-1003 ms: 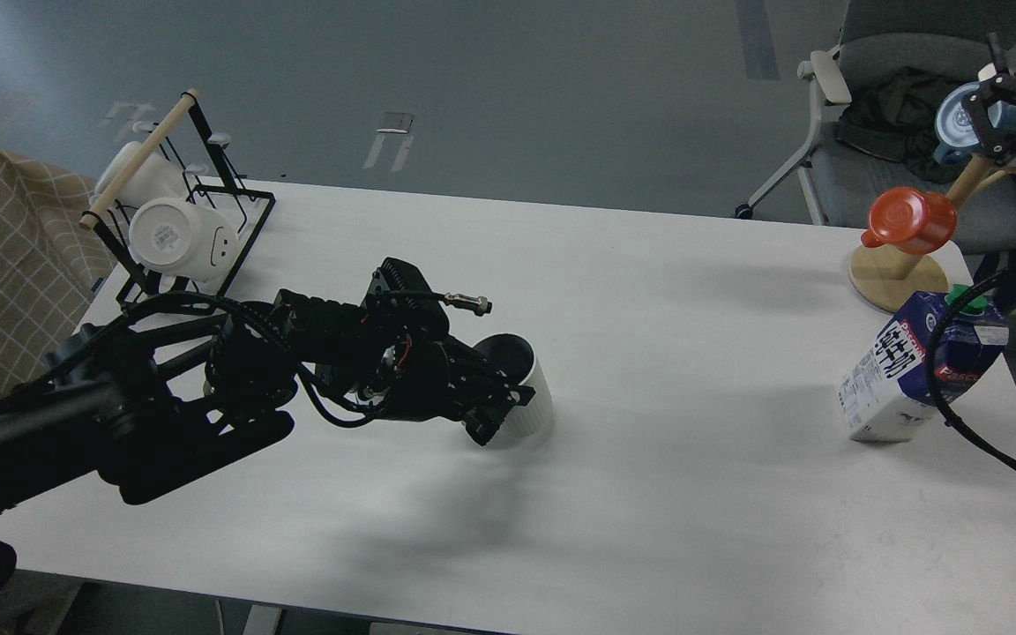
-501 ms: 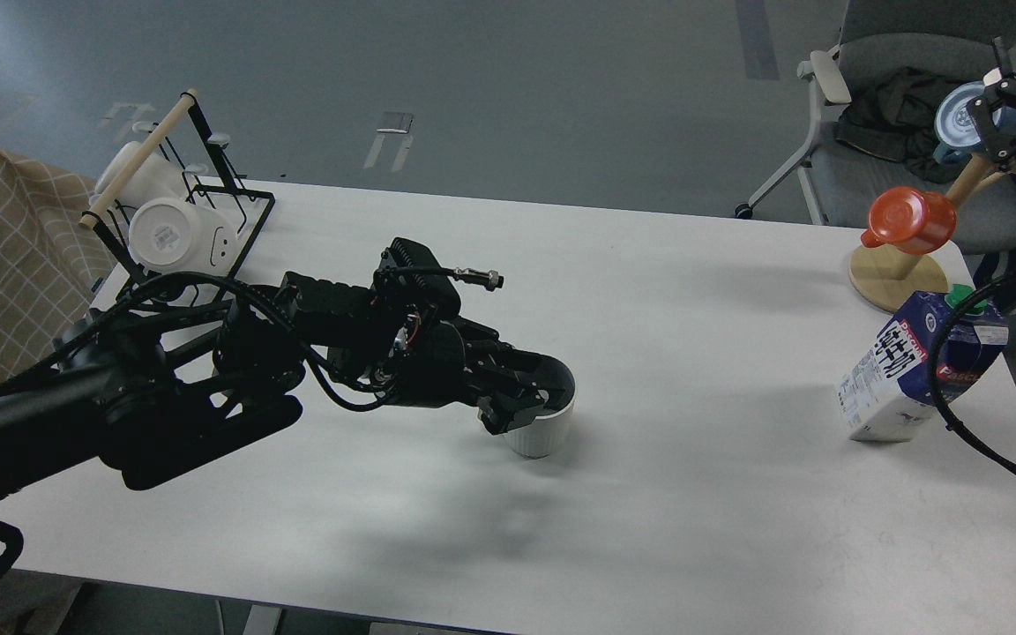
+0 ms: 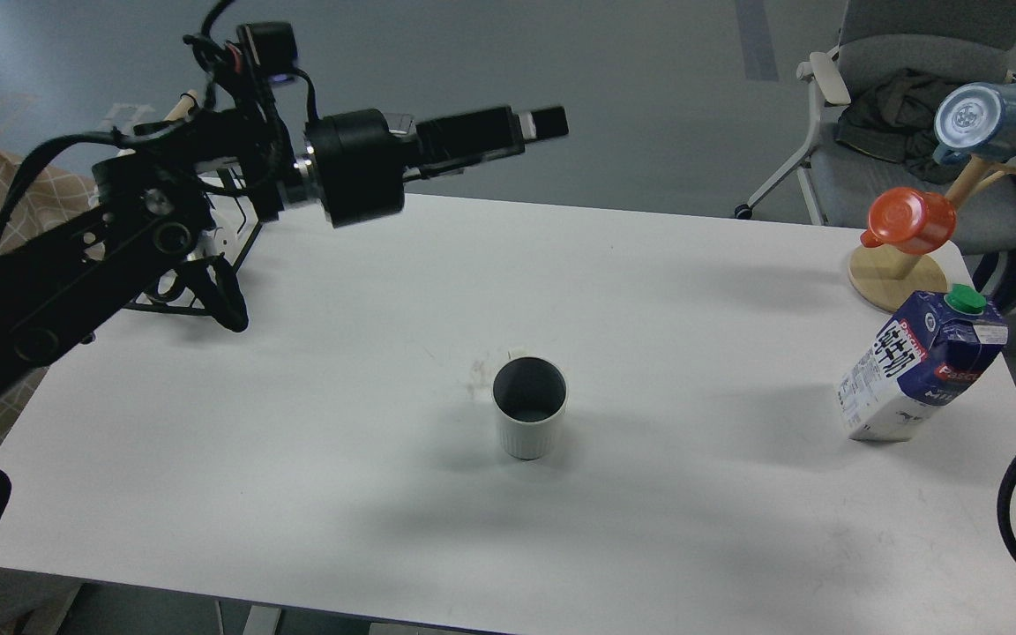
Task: Place cup and milk with both arms
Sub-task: 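Release the mug and lift the left gripper back toward the rack, then move the right gripper up toward the milk carton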
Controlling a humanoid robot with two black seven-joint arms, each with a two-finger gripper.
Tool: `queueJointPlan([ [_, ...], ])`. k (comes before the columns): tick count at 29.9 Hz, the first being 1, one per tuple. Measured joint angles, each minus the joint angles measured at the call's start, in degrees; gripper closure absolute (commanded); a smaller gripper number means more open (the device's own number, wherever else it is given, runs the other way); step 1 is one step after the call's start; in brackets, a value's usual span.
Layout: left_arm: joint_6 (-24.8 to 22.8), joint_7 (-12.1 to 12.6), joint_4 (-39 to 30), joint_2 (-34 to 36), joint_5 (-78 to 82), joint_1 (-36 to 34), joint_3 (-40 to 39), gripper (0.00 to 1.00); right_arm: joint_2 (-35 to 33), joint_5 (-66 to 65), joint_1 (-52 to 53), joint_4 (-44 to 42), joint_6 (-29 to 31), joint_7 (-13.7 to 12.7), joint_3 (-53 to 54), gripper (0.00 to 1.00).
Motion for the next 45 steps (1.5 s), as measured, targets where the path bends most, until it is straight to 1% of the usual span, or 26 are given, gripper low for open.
queueJointPlan([
  [3,0.0,0.2,2.6,0.8,-12.8,0.7,-3.9,0.02,0.0,0.9,-4.1,0.0,0.1,0.0,0.6,0.0],
  [6,0.0,0.2,7.3,2.1,-23.6,0.8,-6.5,0.02,1.1,4.6,-10.6,-0.5,0.2,0.2,0.9,0.0],
  [9,0.0,0.2,11.6,2.5,-31.2,0.8,-7.6,0.02,2.9,7.8,-15.2,-2.4,0.2,0.3,1.0,0.0],
  [12,0.7,0.2,13.7,2.7,-36.4,0.8,-8.1,0.02,5.7,9.7,-18.4,-4.2,0.2,0.1,0.9,0.0],
  [17,2.4,0.2,14.1,2.5,-38.2,1.3,-8.2,0.02,8.6,11.7,-21.2,-4.8,0.2,0.0,0.2,0.01],
  [21,3.1,0.3,13.6,2.0,-38.3,1.4,-7.9,0.02,14.5,12.9,-21.9,-5.1,0.2,0.0,-0.4,0.02],
  [23,3.2,1.0,13.4,1.8,-38.3,1.4,-7.8,0.02,16.3,12.9,-22.2,-5.2,0.2,0.0,-1.2,0.03],
  [26,3.3,2.3,13.3,1.3,-38.3,1.4,-7.7,0.02,18.1,13.0,-22.0,-6.1,0.2,0.1,-3.1,0.02],
  [29,3.6,3.1,13.2,0.7,-38.3,1.4,-7.6,0.02,19.0,13.0,-21.8,-7.6,0.2,0.2,-5.2,0.02],
  [36,5.3,3.8,12.7,-0.2,-38.3,1.1,-7.4,0.02,20.4,13.3,-20.4,-9.1,0.2,0.5,-11.6,0.02],
  [40,6.3,5.2,11.4,-0.4,-38.3,1.0,-7.4,0.02,20.9,13.3,-18.8,-8.6,0.2,0.5,-12.0,0.02],
  [41,6.6,5.4,11.1,-0.4,-38.3,1.0,-7.4,0.02,20.9,13.3,-18.6,-8.5,0.2,0.5,-11.9,0.0],
  [45,7.2,5.7,10.6,-0.4,-38.3,1.2,-7.6,0.02,20.6,13.3,-18.1,-7.3,0.1,0.4,-10.7,0.0],
])
